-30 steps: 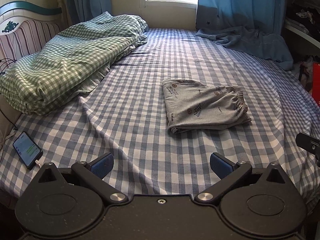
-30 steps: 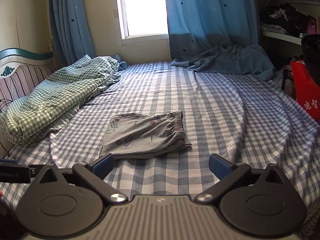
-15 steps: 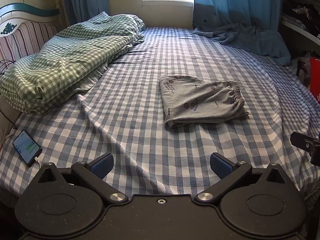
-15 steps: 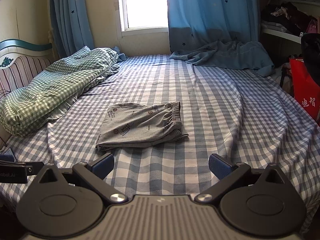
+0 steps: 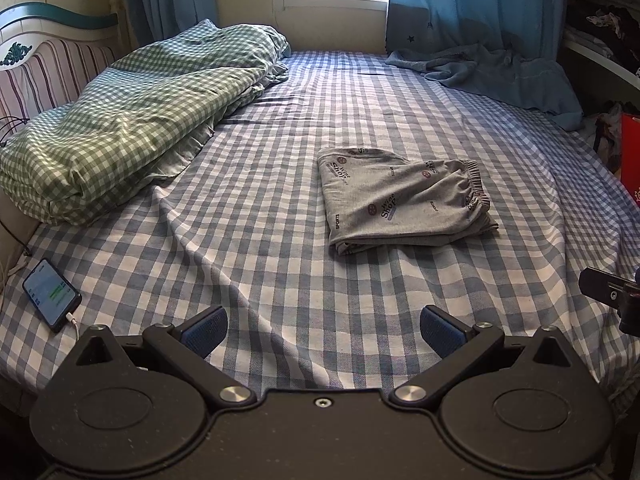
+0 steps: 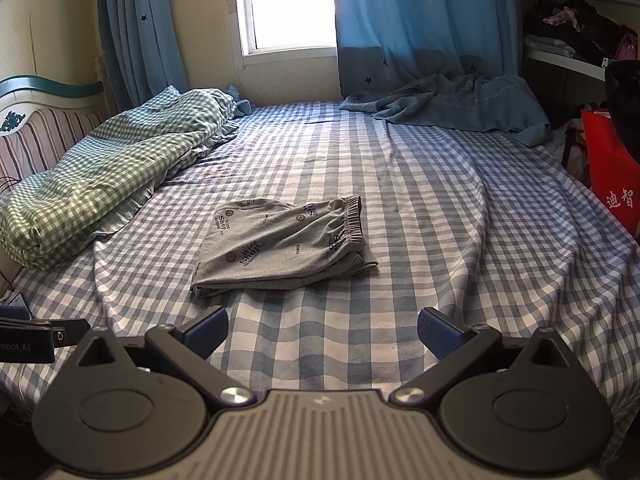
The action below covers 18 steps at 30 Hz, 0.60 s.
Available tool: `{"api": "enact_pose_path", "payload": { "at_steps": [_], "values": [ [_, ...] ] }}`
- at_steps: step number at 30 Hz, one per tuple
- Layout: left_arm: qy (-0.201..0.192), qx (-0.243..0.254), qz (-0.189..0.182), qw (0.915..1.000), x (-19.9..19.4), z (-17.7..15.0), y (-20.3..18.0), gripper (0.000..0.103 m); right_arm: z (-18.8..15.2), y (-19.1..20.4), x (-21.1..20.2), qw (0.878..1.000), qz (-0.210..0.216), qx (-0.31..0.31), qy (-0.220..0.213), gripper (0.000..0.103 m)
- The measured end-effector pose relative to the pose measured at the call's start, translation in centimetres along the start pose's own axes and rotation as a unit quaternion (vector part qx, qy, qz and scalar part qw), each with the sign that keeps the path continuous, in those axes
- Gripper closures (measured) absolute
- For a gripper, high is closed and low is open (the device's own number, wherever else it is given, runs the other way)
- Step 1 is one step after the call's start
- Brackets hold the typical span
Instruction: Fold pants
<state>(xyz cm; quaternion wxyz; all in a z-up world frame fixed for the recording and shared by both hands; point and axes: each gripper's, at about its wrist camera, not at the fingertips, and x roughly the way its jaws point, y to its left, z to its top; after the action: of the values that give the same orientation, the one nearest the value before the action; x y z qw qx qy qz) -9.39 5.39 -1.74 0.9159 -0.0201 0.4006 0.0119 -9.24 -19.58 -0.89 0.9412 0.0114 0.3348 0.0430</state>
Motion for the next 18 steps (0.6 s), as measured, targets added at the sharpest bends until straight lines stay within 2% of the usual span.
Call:
{"api": "enact_pose_path", "payload": {
  "at_steps": [18],
  "values": [
    [0.008, -0.011, -0.001, 0.9999, 0.8, 0.1, 0.3, 0.001, 0.5, 0.5, 1.0, 1.000, 0.003, -0.007, 0.009, 0.000]
  ]
}}
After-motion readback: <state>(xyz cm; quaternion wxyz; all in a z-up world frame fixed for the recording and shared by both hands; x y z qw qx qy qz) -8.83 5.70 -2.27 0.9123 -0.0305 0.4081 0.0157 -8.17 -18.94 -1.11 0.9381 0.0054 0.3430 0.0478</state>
